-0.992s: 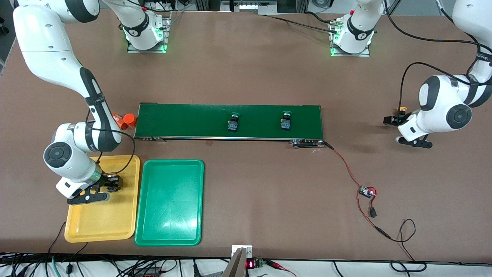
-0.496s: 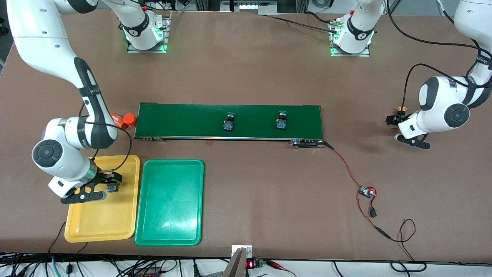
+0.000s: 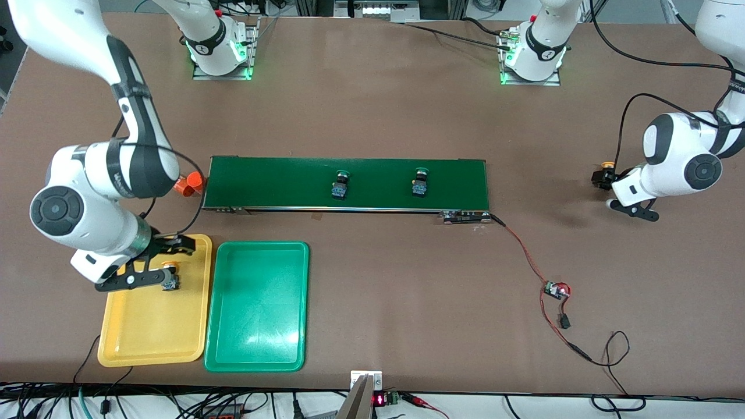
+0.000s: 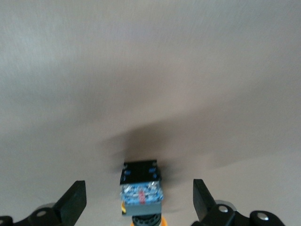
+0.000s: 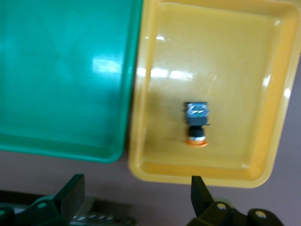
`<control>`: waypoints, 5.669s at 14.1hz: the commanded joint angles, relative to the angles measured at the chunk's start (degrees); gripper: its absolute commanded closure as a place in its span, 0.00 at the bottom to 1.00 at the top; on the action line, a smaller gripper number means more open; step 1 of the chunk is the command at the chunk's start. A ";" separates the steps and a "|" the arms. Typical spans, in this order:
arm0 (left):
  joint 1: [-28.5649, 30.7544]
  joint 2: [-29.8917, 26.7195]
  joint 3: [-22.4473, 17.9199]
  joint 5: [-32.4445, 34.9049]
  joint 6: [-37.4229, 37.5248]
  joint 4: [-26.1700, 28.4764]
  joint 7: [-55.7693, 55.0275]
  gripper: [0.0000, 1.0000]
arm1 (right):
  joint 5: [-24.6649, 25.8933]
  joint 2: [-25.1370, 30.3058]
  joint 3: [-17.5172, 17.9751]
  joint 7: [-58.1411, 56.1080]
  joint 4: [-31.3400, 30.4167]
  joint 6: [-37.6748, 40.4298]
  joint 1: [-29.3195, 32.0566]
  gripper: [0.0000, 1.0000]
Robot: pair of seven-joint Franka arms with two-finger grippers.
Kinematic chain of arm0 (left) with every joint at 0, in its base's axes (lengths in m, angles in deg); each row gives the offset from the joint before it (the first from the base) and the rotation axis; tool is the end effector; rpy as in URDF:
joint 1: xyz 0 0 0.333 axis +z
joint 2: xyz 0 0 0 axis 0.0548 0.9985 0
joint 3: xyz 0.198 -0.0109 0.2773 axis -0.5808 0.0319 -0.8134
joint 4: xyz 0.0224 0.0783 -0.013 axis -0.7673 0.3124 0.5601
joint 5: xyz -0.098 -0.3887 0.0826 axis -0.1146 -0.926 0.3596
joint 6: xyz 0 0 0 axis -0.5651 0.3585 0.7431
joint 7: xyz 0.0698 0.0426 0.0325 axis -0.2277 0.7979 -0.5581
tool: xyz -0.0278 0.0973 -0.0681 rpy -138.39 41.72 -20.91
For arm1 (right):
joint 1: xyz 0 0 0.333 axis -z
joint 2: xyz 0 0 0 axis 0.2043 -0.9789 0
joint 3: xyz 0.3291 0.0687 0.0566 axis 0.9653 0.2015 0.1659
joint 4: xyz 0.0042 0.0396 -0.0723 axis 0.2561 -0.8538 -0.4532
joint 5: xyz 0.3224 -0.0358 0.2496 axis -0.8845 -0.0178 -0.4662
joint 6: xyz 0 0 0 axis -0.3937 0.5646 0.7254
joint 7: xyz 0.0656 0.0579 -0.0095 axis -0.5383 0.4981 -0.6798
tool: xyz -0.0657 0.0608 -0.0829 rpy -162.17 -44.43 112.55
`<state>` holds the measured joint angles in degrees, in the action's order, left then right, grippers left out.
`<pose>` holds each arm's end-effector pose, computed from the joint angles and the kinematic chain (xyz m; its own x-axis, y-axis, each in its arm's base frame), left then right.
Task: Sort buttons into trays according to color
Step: 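Lower the button into the yellow tray and open the right gripper, then grasp another belt button with the right gripper while the left gripper places one, then carry the button to the green tray while the left gripper withdraws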
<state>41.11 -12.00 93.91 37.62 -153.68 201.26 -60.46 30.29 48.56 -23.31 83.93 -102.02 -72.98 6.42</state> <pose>0.5032 0.1747 0.1758 0.9049 -0.2859 -0.3153 -0.2888 -0.9566 0.0385 0.7286 0.1026 0.3738 0.9893 0.1434 -0.0272 0.1449 -0.9876 0.0608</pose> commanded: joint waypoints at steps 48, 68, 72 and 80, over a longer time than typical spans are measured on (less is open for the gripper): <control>-38.50 -0.98 6.27 -25.85 1.89 -8.81 -27.19 0.66 | -17.71 11.93 -0.27 24.52 -25.49 -3.11 -12.91 0.00; -34.46 -10.82 -15.25 -24.72 29.10 -34.10 -26.93 0.00 | -20.08 5.43 -0.18 21.18 -26.54 -5.82 -13.44 0.65; -34.63 -10.73 -15.61 -21.63 36.15 -42.46 -26.93 0.00 | -20.00 5.43 -0.27 20.04 -25.76 -5.12 -13.00 0.81; -32.09 -14.24 -15.44 -21.46 43.62 -45.55 -22.79 0.00 | -10.07 0.27 -0.97 6.95 -4.96 -2.57 -9.48 0.86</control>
<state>8.08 -24.49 78.45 15.35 -112.04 155.80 -85.16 18.27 53.93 -24.49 94.13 -114.83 -76.85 -3.88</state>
